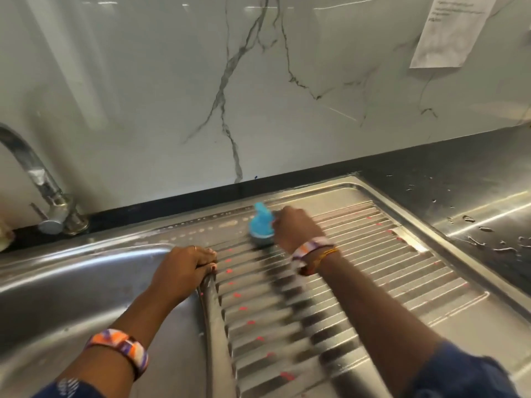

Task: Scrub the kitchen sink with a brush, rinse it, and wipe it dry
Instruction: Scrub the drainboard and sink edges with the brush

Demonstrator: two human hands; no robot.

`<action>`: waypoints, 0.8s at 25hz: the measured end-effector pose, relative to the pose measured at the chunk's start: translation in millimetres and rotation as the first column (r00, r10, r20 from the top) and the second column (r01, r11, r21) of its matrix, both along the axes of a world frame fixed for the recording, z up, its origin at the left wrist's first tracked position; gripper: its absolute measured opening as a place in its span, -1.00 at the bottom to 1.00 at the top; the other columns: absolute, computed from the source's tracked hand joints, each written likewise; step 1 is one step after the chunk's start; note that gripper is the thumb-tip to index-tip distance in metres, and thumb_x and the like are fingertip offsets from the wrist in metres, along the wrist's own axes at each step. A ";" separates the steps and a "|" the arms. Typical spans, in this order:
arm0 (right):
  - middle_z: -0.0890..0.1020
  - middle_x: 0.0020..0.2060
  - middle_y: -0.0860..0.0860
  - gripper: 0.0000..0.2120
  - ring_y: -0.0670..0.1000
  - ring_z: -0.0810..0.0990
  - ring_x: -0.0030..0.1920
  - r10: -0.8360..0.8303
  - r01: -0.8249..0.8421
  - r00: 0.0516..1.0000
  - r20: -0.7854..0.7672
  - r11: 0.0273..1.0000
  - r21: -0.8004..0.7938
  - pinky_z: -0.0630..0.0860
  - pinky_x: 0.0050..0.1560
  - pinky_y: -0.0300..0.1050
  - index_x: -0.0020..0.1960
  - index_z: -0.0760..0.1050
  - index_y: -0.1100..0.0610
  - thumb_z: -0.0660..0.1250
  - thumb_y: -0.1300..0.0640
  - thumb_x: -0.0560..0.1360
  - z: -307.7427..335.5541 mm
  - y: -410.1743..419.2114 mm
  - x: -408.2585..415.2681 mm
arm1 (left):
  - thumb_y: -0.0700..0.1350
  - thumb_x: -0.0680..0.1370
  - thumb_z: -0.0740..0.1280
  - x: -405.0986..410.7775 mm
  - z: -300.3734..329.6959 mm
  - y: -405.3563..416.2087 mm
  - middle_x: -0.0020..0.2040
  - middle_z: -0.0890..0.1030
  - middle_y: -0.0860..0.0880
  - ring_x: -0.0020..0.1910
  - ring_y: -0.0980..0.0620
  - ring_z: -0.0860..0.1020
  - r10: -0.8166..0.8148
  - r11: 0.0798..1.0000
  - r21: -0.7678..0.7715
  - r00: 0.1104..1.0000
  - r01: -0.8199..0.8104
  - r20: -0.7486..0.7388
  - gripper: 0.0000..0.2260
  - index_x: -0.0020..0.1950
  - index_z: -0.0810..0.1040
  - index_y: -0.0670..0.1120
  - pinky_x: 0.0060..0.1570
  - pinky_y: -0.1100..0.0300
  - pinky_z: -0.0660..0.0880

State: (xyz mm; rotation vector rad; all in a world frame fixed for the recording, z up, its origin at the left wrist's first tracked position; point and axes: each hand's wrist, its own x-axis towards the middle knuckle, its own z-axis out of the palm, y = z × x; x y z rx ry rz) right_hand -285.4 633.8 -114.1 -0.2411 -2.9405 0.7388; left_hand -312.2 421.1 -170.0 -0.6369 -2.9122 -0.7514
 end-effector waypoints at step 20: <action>0.61 0.05 0.21 -0.68 0.20 0.59 0.05 -0.211 0.214 0.977 -0.037 0.960 0.183 0.46 -0.01 -0.07 0.15 0.49 0.28 0.23 0.05 0.57 13.1 69.4 24.4 | -0.23 0.57 0.20 40.8 -9.3 -2.6 0.01 0.65 -0.07 0.05 -0.08 0.60 0.202 0.977 -0.057 0.978 -0.204 -0.046 -0.79 -0.05 0.64 -0.09 0.05 0.11 0.51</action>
